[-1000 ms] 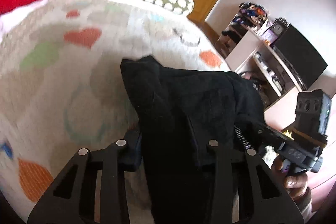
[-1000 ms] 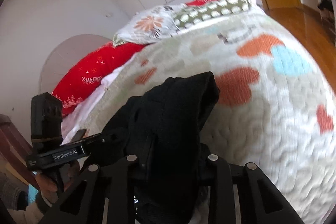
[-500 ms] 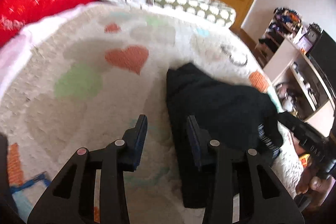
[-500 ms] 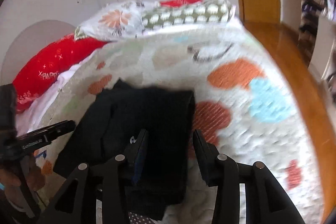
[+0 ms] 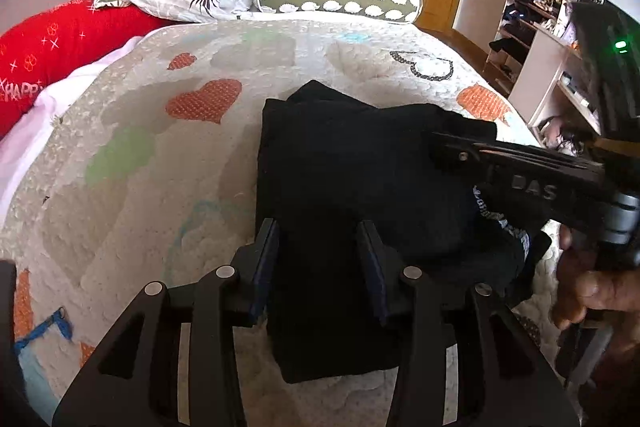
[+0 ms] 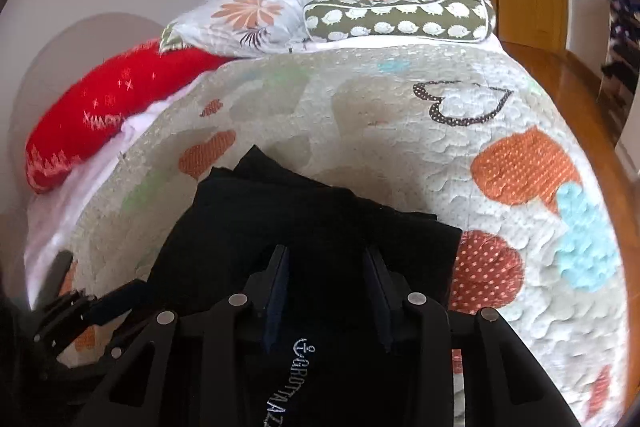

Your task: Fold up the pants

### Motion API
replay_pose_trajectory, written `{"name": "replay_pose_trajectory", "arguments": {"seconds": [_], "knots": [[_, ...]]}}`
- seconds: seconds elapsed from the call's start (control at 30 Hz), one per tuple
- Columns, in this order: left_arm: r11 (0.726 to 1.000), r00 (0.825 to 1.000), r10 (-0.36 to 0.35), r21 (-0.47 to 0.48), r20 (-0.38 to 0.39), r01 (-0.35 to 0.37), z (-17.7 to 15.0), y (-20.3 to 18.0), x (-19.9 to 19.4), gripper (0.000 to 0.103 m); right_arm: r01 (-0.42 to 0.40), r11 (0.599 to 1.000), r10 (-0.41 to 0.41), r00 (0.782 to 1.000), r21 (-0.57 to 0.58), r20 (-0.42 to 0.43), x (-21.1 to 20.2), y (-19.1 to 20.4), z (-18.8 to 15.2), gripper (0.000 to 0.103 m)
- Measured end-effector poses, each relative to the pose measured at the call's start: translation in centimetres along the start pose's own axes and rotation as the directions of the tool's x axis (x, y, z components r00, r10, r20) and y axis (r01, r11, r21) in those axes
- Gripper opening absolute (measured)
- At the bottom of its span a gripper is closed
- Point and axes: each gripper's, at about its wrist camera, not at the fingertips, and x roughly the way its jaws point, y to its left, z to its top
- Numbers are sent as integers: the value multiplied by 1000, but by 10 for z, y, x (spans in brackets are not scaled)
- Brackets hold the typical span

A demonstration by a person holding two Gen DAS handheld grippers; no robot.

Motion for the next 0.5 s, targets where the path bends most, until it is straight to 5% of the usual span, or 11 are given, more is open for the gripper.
{"name": "replay_pose_trajectory", "arguments": {"seconds": [0.23,0.33,0.5], "knots": [[1000,1000,2,-28,5,-2,-4,1,-2,41,39,998,-37,998,-52,43,-55,9,-20,37],[1000,1000,12,-27,14,-11,-5,-3,-2,43,81,994,-84,996,-74,-31,-44,11,-48,38],[999,999,39,-39,22,-39,-6,-5,-12,43,144,984,-142,990,-109,23,-44,18,-58,39]]}}
